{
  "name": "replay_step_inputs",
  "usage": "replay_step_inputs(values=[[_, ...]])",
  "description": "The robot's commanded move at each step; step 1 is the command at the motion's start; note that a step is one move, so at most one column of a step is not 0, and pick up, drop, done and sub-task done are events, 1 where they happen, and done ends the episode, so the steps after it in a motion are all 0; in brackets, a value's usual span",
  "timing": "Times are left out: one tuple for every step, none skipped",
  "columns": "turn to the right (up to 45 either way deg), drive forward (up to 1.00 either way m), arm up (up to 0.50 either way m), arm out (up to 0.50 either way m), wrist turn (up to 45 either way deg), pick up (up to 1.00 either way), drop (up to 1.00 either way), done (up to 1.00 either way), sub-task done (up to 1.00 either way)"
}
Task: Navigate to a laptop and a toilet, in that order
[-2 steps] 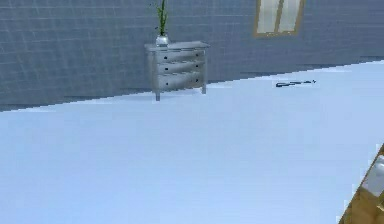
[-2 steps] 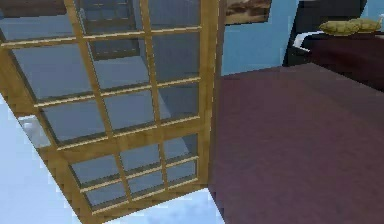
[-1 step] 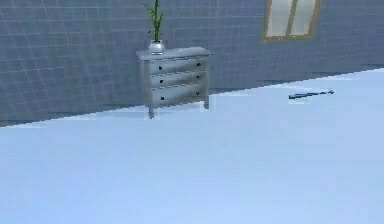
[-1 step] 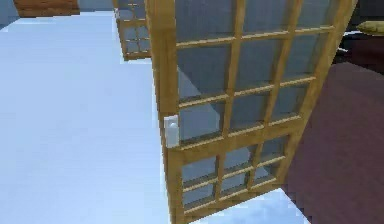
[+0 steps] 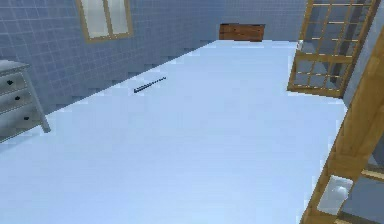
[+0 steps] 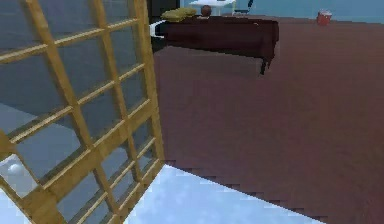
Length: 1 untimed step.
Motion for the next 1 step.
replay_step_inputs(values=[[3.0, 0.00, 0.00, 0.00, 0.0, 0.00, 0.00, 0.00, 0.00]])
